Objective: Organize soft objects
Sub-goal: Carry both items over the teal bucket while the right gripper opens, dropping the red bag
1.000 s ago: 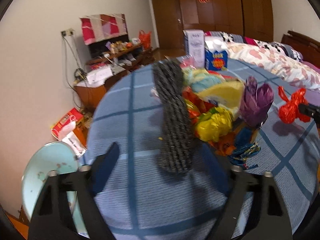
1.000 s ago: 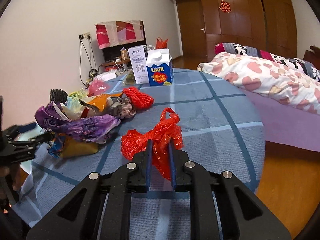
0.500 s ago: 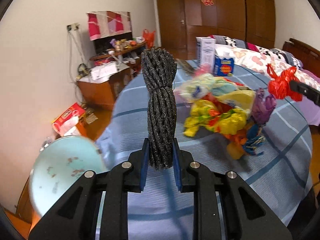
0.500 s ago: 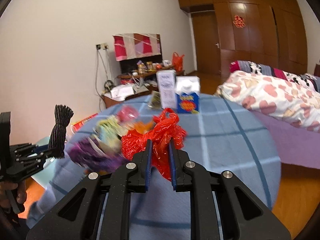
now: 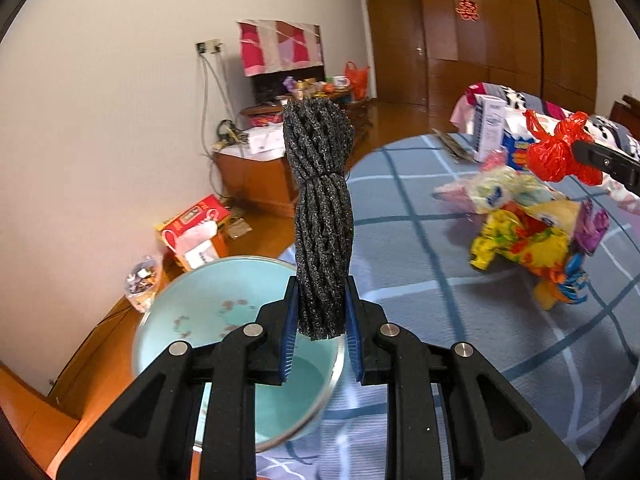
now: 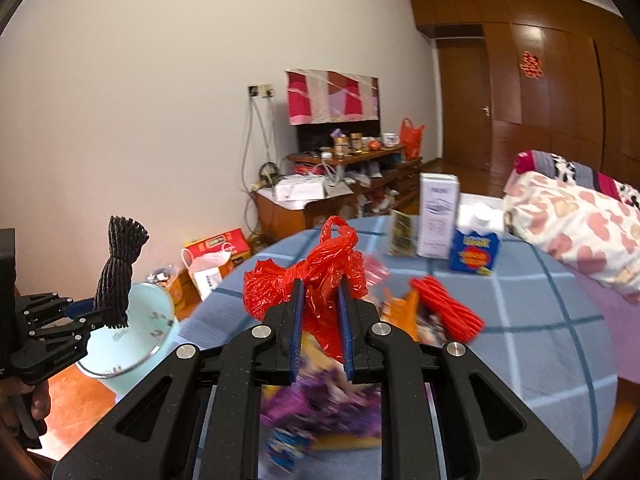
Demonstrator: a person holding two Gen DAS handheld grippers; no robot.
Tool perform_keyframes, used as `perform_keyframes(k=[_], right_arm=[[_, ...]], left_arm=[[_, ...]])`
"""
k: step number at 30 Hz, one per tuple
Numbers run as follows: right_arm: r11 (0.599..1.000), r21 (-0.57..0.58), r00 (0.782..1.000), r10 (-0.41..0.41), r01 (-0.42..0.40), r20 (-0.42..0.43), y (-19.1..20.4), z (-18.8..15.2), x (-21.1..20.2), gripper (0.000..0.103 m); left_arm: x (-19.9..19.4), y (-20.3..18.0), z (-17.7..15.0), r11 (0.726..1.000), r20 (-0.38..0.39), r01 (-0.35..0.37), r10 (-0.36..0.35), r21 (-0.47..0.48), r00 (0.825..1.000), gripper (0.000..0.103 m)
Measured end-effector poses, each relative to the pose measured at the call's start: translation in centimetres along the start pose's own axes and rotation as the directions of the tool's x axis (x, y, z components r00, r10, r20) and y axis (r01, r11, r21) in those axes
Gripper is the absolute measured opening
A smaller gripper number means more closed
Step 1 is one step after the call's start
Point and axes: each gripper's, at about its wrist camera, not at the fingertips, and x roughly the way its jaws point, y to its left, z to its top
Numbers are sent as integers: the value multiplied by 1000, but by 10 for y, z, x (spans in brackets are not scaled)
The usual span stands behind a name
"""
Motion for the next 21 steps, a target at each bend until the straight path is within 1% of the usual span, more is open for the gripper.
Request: perform_keyframes(k=[4, 13, 21], right_arm=[[999, -28, 999, 33, -33, 1, 19, 6, 12, 17], [994, -74, 997, 75, -76, -16, 49, 8, 32, 17], [986, -117, 993, 112, -115, -28, 75, 8, 49, 17]], left_arm=[[-6, 17, -2, 999, 3, -34, 35, -12, 999, 21], [-12, 47, -10, 994, -18, -98, 97, -52, 995, 21], [-9, 64, -14, 988, -38, -136, 134, -69, 990, 21]])
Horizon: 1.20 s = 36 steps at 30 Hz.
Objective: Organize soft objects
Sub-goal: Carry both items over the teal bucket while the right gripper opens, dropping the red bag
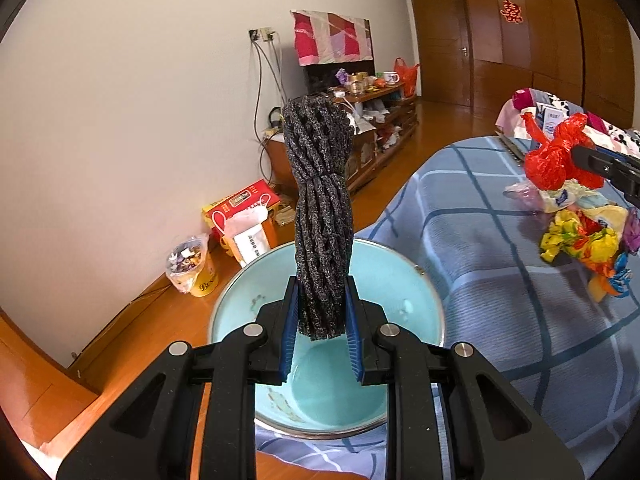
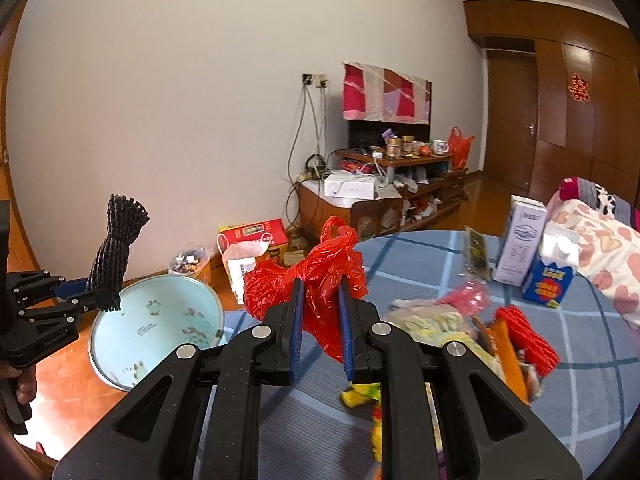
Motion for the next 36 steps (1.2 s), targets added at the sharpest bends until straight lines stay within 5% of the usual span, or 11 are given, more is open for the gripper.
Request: perform_keyframes(k=[36], right_arm=[[981, -126, 988, 142, -149, -65, 77, 2, 66, 17]], left_arm=[[13, 57, -10, 988, -44, -115, 111, -100, 993, 22]])
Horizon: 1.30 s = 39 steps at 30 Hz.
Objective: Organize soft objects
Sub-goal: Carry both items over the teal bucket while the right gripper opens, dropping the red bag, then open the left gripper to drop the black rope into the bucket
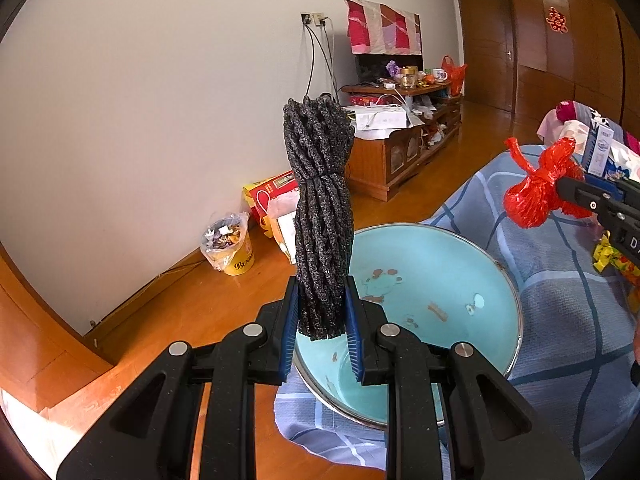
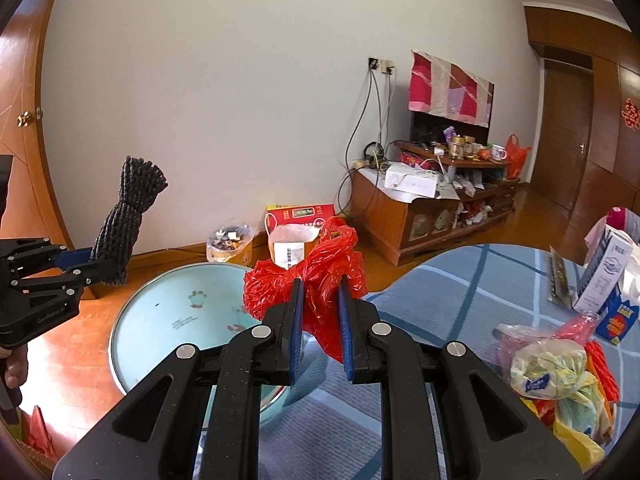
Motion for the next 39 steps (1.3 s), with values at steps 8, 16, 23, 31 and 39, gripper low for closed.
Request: perform_keyframes(k=[8, 16, 23, 31, 39], right_arm=[[1000, -15, 1000, 17, -17, -8, 7, 4, 4, 17], [998, -27, 999, 48, -49, -24, 14, 2, 10, 19], [997, -26, 997, 68, -69, -43, 19, -2, 12, 45], [1000, 5, 999, 8, -7, -46, 4, -4, -7, 50], [986, -10, 986, -166, 166, 12, -34, -24, -85, 58]], left_arm=[[-1, 4, 1, 1000, 0, -7, 7, -18, 1000, 22], [-1, 0, 0, 1000, 1, 24, -24, -15, 1000, 24], [-3, -20, -5, 994, 9, 102, -102, 35, 995, 44], [0, -34, -11, 993, -8, 103, -103, 54, 995, 71], [7, -61, -25, 987, -53, 131, -127, 89, 990, 79]])
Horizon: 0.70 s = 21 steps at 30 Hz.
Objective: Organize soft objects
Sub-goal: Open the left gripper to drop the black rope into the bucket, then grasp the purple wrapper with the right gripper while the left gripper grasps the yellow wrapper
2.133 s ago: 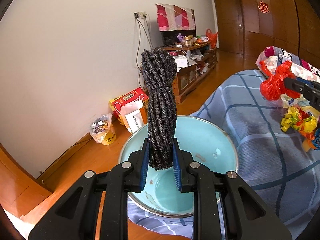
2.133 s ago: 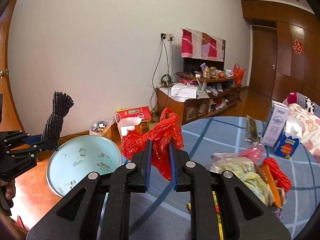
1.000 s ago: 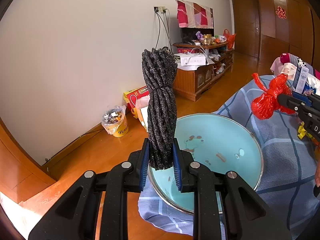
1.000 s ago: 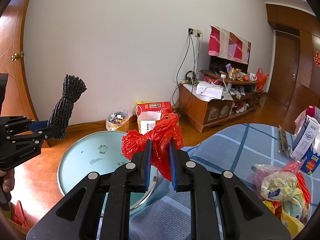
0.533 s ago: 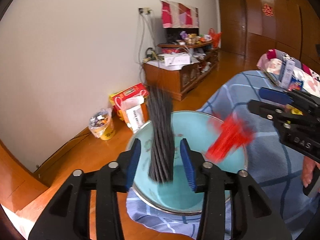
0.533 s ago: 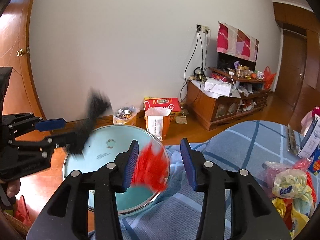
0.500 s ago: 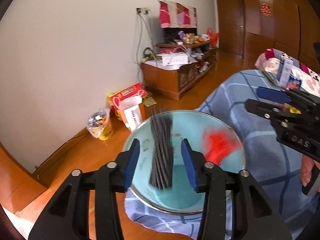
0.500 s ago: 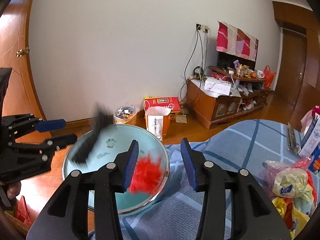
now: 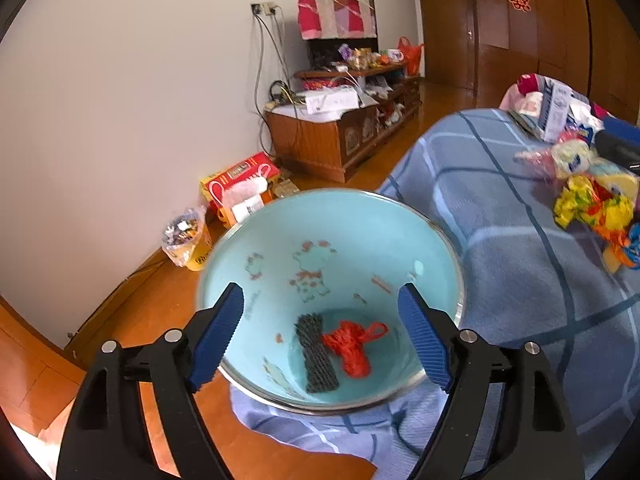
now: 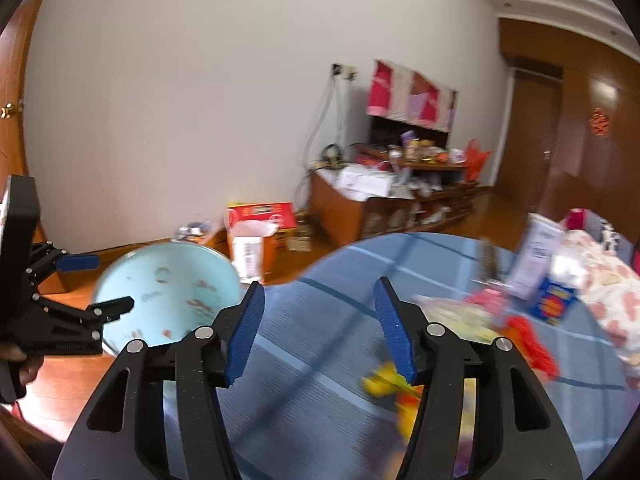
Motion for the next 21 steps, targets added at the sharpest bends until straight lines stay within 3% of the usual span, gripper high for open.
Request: perform_keyframes(k=[7, 13, 16, 21], right_arm=[[983, 100, 987, -158, 155, 19, -64, -49, -73, 64], [941, 214, 964, -253, 263, -77, -117, -80, -77, 65], [926, 246, 957, -265, 287, -119, -132, -89, -68, 65], [924, 295, 966, -204, 243, -157, -137, -90, -45, 65]], left_arm=[[-3, -50, -10, 995, -7, 63, -63, 71, 998, 82], [-8, -93, -7, 986, 15, 98, -101, 138, 995, 82], [-6, -111, -1, 983, 27, 105, -110, 150, 994, 83], [-1, -126, 7, 982, 32, 105, -112, 158, 993, 83]])
